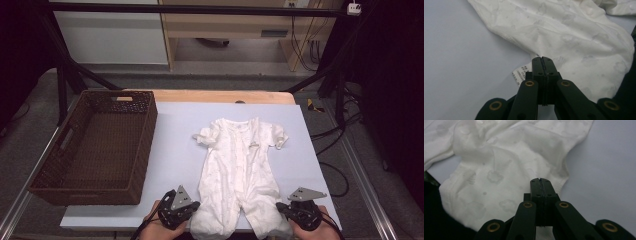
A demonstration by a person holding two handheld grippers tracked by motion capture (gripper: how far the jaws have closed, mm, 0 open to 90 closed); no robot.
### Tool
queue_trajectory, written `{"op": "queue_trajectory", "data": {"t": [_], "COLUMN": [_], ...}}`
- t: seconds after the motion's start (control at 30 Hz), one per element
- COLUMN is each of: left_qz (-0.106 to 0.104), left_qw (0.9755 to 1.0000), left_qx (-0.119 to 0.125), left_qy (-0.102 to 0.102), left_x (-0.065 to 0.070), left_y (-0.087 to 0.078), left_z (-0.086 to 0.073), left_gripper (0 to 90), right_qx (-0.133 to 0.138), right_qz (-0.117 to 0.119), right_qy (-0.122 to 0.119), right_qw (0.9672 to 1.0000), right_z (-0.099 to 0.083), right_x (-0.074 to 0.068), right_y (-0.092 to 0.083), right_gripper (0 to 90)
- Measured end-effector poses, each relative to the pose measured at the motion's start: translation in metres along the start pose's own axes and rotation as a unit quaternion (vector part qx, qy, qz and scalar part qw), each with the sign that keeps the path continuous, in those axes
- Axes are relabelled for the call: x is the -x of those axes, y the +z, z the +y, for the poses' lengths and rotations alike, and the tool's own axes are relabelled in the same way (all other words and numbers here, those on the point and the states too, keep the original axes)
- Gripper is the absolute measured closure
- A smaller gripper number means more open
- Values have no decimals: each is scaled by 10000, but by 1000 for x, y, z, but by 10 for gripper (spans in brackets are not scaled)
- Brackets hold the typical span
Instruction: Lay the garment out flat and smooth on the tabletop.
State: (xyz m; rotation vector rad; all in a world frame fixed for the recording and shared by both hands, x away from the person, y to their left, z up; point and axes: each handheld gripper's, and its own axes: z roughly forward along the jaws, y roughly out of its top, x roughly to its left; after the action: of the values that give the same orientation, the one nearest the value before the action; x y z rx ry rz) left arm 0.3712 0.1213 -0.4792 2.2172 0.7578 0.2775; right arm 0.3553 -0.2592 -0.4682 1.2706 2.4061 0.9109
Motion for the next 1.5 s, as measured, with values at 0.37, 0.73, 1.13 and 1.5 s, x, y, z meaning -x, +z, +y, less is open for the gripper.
{"op": "queue_trajectory", "data": {"t": [0.37,0.73,1.13,1.5], "left_qz": [-120,303,728,539], "left_qw": [9998,9994,9968,9983], "left_qx": [-129,171,216,187], "left_qy": [-5,-68,-263,-154], "left_x": [7,9,-18,-19], "left_y": [-21,-18,11,22], "left_z": [-17,-14,13,15], "left_gripper": [900,740,615,897], "right_qx": [-152,428,538,303], "right_qz": [38,173,390,256], "right_qy": [-273,-361,-538,-745], "right_qw": [9995,9983,9963,9964], "right_z": [-15,23,52,51], "right_x": [-12,-34,-73,-82], "right_y": [-22,-1,42,52], "right_gripper": [900,650,548,760]}}
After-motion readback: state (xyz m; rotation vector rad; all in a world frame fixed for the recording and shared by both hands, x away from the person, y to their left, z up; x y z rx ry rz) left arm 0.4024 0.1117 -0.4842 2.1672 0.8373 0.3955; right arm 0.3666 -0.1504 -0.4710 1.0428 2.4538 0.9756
